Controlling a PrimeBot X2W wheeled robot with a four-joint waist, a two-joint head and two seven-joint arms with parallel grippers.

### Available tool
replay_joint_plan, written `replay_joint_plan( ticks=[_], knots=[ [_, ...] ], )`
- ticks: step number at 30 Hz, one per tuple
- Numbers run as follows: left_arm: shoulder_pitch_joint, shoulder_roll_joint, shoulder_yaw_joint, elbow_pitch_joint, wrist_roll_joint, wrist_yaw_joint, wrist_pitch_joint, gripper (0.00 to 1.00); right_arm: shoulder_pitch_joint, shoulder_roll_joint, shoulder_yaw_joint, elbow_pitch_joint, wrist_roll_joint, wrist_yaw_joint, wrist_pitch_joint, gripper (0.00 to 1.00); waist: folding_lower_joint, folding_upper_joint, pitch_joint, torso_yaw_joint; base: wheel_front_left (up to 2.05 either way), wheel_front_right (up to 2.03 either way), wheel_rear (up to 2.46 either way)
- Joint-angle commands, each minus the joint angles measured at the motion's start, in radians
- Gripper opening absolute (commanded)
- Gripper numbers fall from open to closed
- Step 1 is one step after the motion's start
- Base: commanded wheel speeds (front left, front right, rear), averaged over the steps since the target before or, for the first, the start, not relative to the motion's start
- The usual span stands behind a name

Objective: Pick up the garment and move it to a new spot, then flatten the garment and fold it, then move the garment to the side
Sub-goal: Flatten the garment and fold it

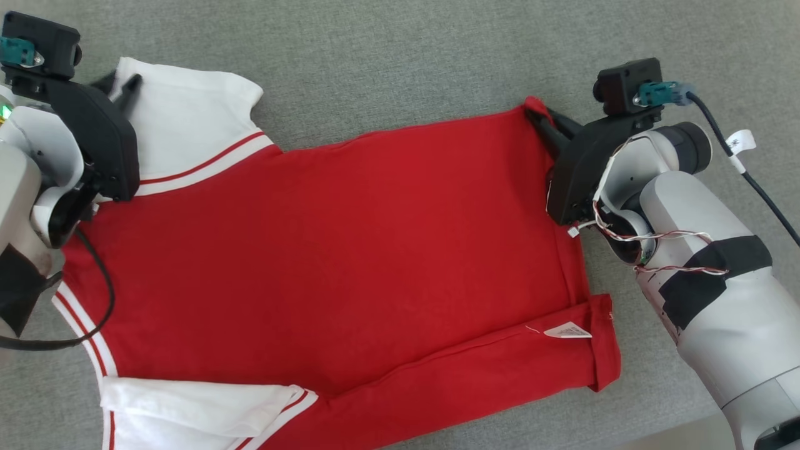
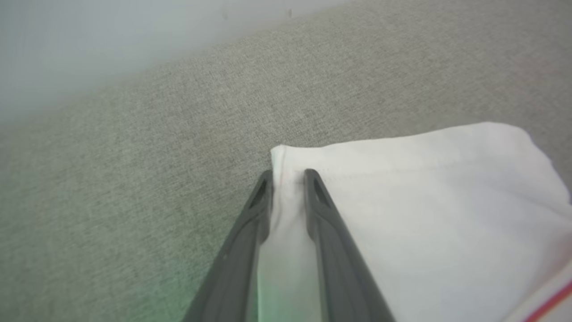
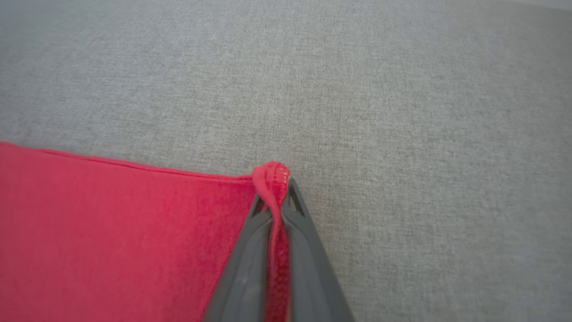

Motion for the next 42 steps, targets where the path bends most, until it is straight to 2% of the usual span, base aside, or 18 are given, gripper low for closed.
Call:
replay_joint_plan(
  ticks=[1,9,14,23,28,31,35,42],
  knots=[
    [-0.001,0.0,-0.009,0.006,-0.015,0.003,-0.01,0.0,-0.009,-0.002,-0.001,0.009,0.01,-0.003,-0.014,0.0,0.0,-0.0001,-0.004,0.007,0.0,0.0,0.0],
    [0.008,-0.004,-0.027,-0.02,-0.09,0.003,-0.161,0.0,0.018,-0.032,0.005,0.056,0.02,-0.003,-0.132,0.0,0.0,-0.0001,-0.079,0.062,0.0,0.0,0.0],
    [0.06,0.006,-0.052,-0.092,-0.126,0.003,-0.263,0.0,0.072,-0.058,0.018,0.076,0.044,-0.003,-0.205,0.0,0.0,-0.0001,-0.14,0.11,0.0,0.0,0.0],
    [0.25,0.017,-0.053,-0.231,-0.164,0.009,-0.455,0.0,0.199,-0.113,0.033,0.081,0.072,-0.003,-0.343,0.0,0.0,-0.0001,-0.234,0.19,0.0,0.0,0.0],
    [0.418,0.018,-0.015,-0.368,-0.162,0.056,-0.49,0.0,0.277,-0.13,0.028,0.06,0.08,-0.003,-0.415,0.0,0.0,-0.0001,-0.272,0.218,0.0,0.0,0.0],
    [0.529,-0.001,0.045,-0.472,-0.137,0.097,-0.494,0.0,0.332,-0.149,0.008,0.035,0.078,-0.003,-0.444,0.0,0.0,-0.0001,-0.289,0.239,0.0,0.0,0.0],
    [0.651,-0.017,0.113,-0.551,-0.093,0.123,-0.493,0.0,0.396,-0.164,-0.02,0.001,0.064,-0.003,-0.457,0.0,0.0,-0.0001,-0.304,0.253,0.0,0.0,0.0],
    [0.866,-0.081,0.203,-0.627,-0.01,0.127,-0.493,0.0,0.552,-0.183,-0.122,-0.112,0.051,-0.003,-0.465,0.0,0.0,-0.0001,-0.326,0.269,0.0,0.0,0.0]
  ],
)
